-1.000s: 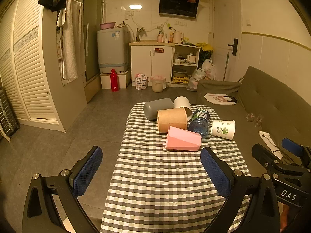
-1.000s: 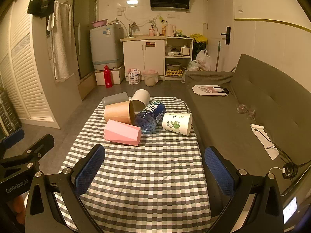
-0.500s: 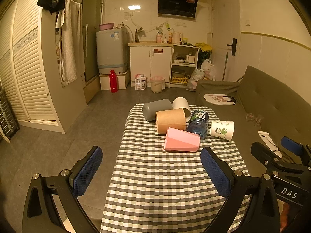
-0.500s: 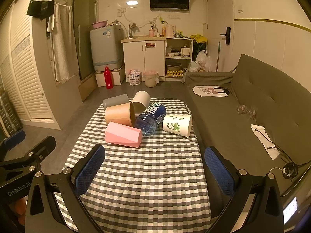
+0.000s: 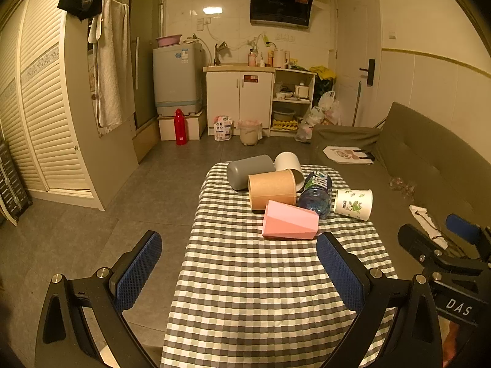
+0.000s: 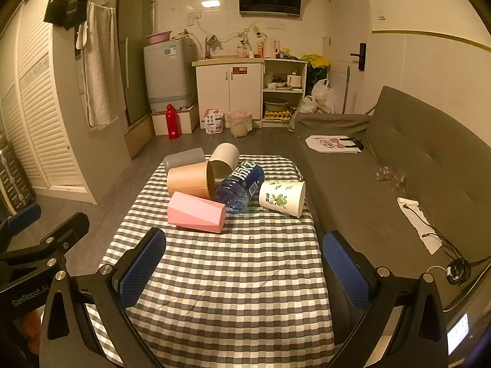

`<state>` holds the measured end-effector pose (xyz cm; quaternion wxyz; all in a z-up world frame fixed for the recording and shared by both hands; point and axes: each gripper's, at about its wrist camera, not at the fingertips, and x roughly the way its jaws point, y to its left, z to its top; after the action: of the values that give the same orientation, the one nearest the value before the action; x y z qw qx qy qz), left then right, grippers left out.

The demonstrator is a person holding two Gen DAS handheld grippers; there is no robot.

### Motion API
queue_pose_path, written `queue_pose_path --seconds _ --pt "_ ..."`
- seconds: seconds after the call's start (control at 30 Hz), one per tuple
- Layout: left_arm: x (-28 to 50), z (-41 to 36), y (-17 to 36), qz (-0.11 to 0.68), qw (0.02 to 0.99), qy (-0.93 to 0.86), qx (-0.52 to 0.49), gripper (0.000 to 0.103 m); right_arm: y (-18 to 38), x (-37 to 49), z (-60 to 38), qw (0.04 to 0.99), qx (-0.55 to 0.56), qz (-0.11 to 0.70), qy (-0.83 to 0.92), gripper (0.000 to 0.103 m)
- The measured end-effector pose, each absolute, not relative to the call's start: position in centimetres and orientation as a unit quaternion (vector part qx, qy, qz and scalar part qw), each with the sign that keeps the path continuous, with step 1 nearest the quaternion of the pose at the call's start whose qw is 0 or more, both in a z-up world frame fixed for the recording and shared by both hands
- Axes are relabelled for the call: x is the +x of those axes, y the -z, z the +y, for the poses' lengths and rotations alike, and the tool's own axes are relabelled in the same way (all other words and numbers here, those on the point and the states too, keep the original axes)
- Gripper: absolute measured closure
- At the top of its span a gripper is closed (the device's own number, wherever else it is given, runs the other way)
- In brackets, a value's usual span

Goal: Flip cup upside down
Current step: 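Reach the right tool to the pink hexagonal cup and grasp it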

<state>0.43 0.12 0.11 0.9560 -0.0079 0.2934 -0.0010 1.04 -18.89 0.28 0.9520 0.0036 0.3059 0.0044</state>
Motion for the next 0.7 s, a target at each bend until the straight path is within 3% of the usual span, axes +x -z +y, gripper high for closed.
queue_pose_path --seconds 0.7 --pt "8.4 3.7 2.7 0.329 0.944 -0.024 -0.019 0.000 1.3 9.6 -17.4 0.935 0.006 0.355 -0.002 0.000"
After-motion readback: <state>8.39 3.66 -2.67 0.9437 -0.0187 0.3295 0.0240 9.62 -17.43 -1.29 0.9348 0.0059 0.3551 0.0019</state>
